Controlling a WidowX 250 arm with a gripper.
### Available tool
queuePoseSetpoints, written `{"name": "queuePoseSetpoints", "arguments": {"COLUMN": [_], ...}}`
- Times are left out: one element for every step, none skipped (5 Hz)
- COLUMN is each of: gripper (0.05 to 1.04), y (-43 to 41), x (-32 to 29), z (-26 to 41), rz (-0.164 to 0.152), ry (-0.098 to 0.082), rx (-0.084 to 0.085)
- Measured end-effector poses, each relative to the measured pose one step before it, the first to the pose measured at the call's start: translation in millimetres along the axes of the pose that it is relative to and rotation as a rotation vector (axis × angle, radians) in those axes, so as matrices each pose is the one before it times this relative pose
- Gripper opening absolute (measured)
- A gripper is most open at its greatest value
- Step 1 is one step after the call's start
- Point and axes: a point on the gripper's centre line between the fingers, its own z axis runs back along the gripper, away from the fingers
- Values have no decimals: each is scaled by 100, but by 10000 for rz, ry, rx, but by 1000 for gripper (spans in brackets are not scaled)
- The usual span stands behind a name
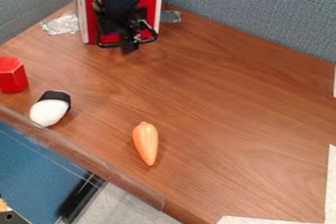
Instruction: Open the drawer
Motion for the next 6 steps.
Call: {"name": "queuePoseSetpoints", "arguments": {"gripper": [1000,1000,1000,1000,1000,967], "y": [397,15,-36,-283,-50,-82], "x": [394,252,411,-552,-270,-295], "z": [-640,-109,-179,-1100,-538,-764], "rz": [-176,-120,-174,-102,-125,-50], "ry": [22,-140,-340,76,-58,1], "rx": [-41,29,74,-47,118,47]}}
